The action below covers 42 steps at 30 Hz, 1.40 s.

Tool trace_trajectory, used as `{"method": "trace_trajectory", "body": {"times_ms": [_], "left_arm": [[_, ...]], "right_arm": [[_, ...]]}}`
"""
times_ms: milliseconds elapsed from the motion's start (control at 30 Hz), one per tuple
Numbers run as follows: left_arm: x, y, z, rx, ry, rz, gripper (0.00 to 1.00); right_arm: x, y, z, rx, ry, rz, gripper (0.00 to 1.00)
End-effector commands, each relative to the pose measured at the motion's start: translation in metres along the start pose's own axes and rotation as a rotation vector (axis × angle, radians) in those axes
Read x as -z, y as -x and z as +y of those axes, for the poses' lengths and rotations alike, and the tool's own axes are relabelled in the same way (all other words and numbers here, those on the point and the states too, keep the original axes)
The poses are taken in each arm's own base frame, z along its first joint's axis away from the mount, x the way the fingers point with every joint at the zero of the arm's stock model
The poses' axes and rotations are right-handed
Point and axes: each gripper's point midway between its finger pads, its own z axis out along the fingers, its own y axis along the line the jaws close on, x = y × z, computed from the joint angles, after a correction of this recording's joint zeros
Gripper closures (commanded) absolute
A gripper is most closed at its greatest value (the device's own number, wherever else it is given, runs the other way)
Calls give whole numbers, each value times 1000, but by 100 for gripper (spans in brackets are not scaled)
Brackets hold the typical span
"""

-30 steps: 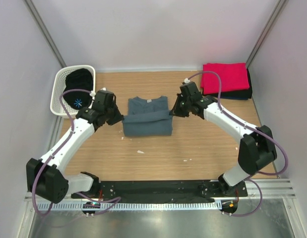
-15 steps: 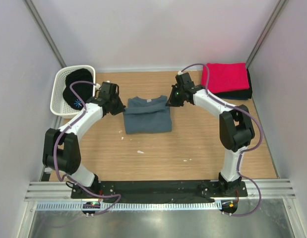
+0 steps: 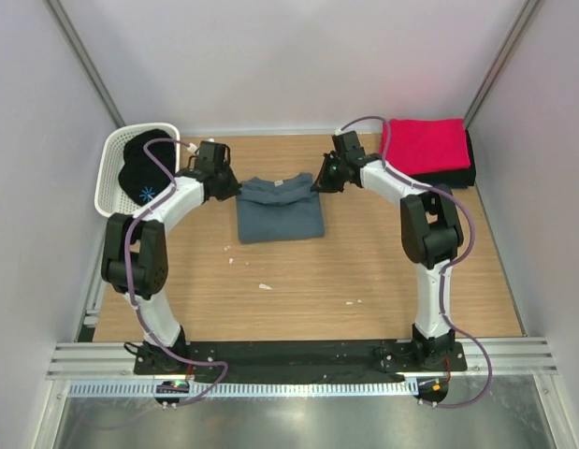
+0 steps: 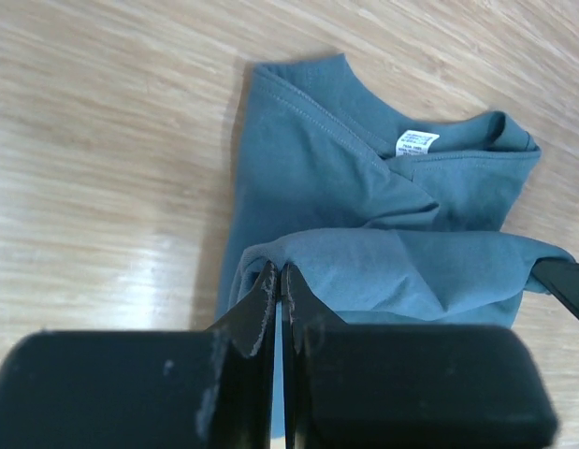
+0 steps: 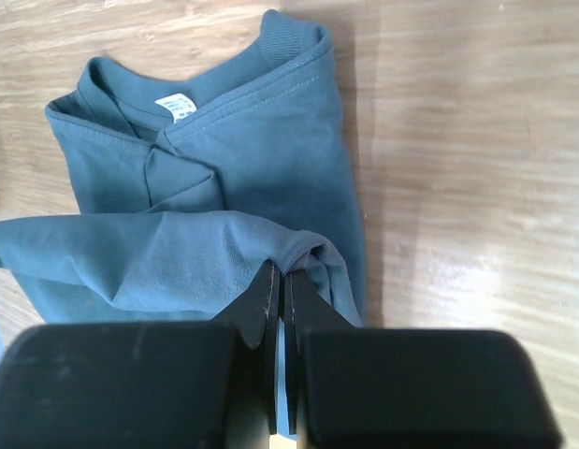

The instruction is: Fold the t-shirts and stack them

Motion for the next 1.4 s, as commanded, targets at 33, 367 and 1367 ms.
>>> {"method": "trace_trajectory", "body": {"times_ms": [33,367,1367], "left_arm": [[-5,37,-15,-17,-38,-87,100],[-46,35,-7,-35,10,-31,100],[-19,48,-54,135,-183,-35,100]], "right_arm": [[-4,37,18,8,83,-65,99],[-24,48,18,11,136,-53,99],[-18,67,53,145,174,-189,84]]}}
